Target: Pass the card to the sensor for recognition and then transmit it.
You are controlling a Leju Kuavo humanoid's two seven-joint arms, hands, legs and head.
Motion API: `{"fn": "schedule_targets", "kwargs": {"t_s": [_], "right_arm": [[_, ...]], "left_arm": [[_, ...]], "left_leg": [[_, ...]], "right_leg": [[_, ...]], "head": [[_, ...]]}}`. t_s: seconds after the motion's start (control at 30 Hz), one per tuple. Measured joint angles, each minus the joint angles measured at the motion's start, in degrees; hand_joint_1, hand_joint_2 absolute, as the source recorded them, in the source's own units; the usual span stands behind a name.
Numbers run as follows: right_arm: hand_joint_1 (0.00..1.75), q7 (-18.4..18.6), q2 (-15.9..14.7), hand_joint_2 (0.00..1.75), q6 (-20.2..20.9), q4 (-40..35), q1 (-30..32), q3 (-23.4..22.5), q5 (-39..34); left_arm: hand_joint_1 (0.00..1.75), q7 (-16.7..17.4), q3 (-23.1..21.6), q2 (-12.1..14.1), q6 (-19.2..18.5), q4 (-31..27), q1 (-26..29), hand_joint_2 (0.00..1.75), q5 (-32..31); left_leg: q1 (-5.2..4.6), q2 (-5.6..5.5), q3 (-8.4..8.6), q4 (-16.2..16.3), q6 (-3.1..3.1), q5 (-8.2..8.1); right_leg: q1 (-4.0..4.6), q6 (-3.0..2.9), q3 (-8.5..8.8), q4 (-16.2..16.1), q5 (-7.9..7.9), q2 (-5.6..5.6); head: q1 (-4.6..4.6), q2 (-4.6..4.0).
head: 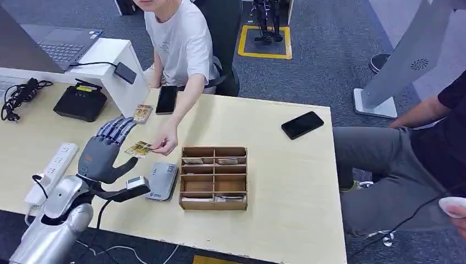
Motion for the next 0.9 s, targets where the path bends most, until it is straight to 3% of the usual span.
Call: {"fn": "schedule_targets", "kwargs": {"t_s": [0.03, 0.1, 0.13, 0.2, 0.33, 0.37, 0.9], "right_arm": [[0.00, 0.3, 0.2, 1.75, 0.0, 0.0, -0.2, 0.0, -0.1], [0.00, 0.7, 0.3, 1.75, 0.0, 0.0, -0.7, 0.0, -0.2], [0.00, 0.8, 0.4, 1.75, 0.0, 0.0, -0.8, 0.0, -0.2], [0.00, 0.9, 0.5, 1.75, 0.0, 0.0, -0.9, 0.0, -0.3], [0.00, 0.8, 0.6, 1.75, 0.0, 0.0, -0.9, 0.0, -0.4], [0.00, 0.8, 0.6, 1.75, 0.0, 0.0, -0.9, 0.0, -0.5], [0.00, 0.8, 0.6, 1.75, 0.0, 0.0, -0.8, 0.0, -0.5]], "left_arm": [[1.06, 0.0, 0.0, -0.2, 0.0, 0.2, -0.6, 1.75, 0.3], [0.30, 0.0, 0.0, -0.5, 0.0, 0.6, -1.5, 1.75, 0.5], [0.40, 0.0, 0.0, -0.6, 0.0, 0.8, -1.8, 1.75, 0.5], [0.10, 0.0, 0.0, -0.8, 0.0, 0.9, -2.1, 1.75, 0.6], [0.10, 0.0, 0.0, -0.9, 0.0, 1.1, -2.1, 1.75, 0.5], [0.00, 0.0, 0.0, -0.9, 0.0, 1.1, -2.1, 1.75, 0.5], [0.00, 0.7, -1.1, -1.8, 0.7, 1.2, -2.3, 1.75, -0.3]], "left_leg": [[0.00, 0.00, 0.00, 0.0, 0.02, 0.02], [0.00, 0.01, 0.02, 0.0, 0.02, 0.02], [0.00, 0.03, 0.02, 0.0, 0.01, 0.02], [0.00, 0.01, 0.02, 0.0, 0.01, 0.02], [0.00, 0.01, 0.02, 0.0, 0.00, 0.03], [0.00, 0.01, 0.01, 0.0, 0.00, 0.03], [0.00, 0.02, 0.01, 0.0, 0.00, 0.03]], "right_leg": [[0.00, -0.01, 0.01, 0.0, 0.01, 0.00], [0.00, -0.02, 0.01, 0.0, 0.02, 0.01], [0.00, -0.02, 0.01, 0.0, 0.02, 0.03], [0.00, -0.01, 0.01, 0.0, 0.02, 0.01], [0.00, -0.02, 0.00, 0.0, 0.02, 0.01], [0.00, -0.02, 0.00, 0.0, 0.02, 0.01], [0.00, -0.02, -0.01, 0.0, 0.02, 0.02]], "head": [[0.00, 0.00], [-0.02, 0.00], [-0.02, 0.00], [-0.02, 0.00], [-0.02, 0.00], [-0.02, 0.00], [-0.02, 0.00]]}}
